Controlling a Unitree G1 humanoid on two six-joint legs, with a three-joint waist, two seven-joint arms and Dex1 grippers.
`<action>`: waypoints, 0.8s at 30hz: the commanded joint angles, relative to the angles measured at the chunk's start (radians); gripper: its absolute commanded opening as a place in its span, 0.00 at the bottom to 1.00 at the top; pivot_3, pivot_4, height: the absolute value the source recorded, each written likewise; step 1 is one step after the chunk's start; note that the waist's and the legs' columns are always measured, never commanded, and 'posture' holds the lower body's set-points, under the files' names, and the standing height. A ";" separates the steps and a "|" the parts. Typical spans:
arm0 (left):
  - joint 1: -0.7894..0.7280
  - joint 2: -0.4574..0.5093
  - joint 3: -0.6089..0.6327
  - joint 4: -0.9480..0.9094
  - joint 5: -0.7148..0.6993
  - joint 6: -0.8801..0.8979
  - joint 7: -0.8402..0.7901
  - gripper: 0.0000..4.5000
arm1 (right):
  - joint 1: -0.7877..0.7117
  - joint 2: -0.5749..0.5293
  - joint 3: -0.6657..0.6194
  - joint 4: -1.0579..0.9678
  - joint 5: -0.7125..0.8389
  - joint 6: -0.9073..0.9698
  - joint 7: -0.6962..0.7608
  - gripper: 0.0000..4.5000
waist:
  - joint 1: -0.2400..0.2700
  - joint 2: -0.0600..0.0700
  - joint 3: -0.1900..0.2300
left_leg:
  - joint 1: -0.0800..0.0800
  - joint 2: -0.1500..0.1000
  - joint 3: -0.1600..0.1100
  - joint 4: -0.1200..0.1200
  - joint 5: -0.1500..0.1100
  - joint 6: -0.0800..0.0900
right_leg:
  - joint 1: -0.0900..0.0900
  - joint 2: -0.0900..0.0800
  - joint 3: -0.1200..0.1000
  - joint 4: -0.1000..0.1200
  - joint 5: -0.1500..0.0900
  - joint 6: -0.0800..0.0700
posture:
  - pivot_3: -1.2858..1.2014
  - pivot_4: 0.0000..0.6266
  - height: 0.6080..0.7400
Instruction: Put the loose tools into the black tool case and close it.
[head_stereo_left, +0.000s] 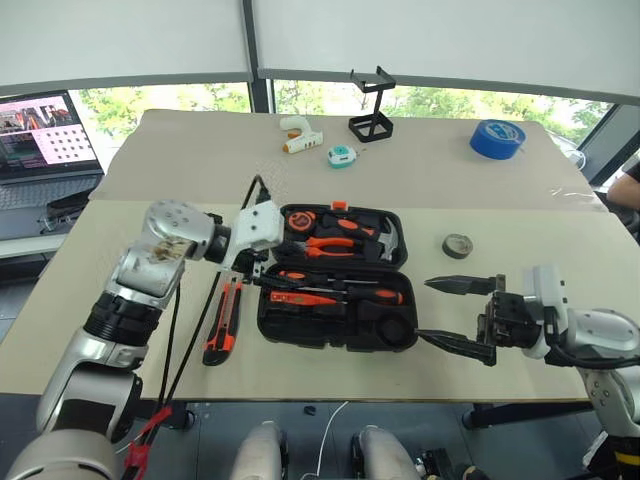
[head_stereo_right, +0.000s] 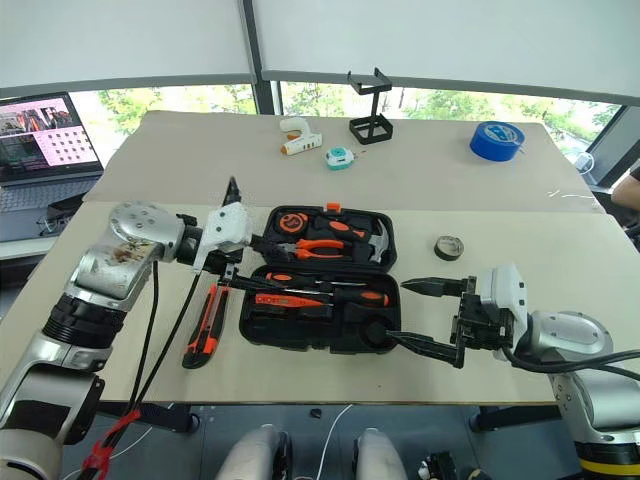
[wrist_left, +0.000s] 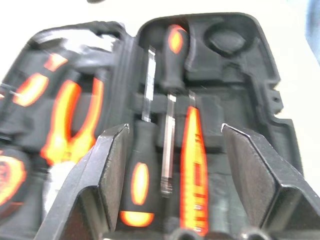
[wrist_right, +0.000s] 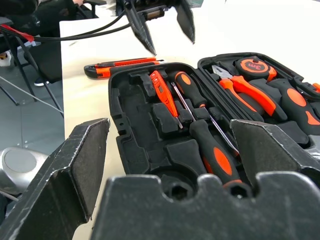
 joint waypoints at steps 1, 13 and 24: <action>0.057 -0.054 0.038 0.066 -0.054 -0.118 -0.001 0.48 | -0.032 0.006 0.005 -0.005 0.008 0.004 0.001 1.00 | 0.000 0.000 0.000 | 0.000 0.000 0.000 0.000 0.000 0.000 | 0.000 0.000 0.000 0.000 0.000 0.000 | 0.52 0.24 1.00; 0.108 -0.143 0.024 0.284 0.006 -0.314 0.060 0.01 | -0.043 0.025 0.013 -0.005 0.004 -0.003 -0.015 1.00 | 0.003 0.000 0.000 | -0.002 0.000 0.001 0.001 0.000 0.000 | 0.000 0.000 -0.001 0.000 0.000 0.000 | 0.52 0.24 1.00; 0.124 -0.141 -0.040 0.297 0.089 -0.378 0.039 0.01 | -0.034 0.027 0.016 -0.011 0.008 0.000 -0.026 1.00 | 0.008 0.001 -0.001 | 0.000 -0.001 0.001 0.001 0.000 0.000 | 0.001 -0.001 -0.001 0.000 0.001 0.001 | 0.52 0.24 1.00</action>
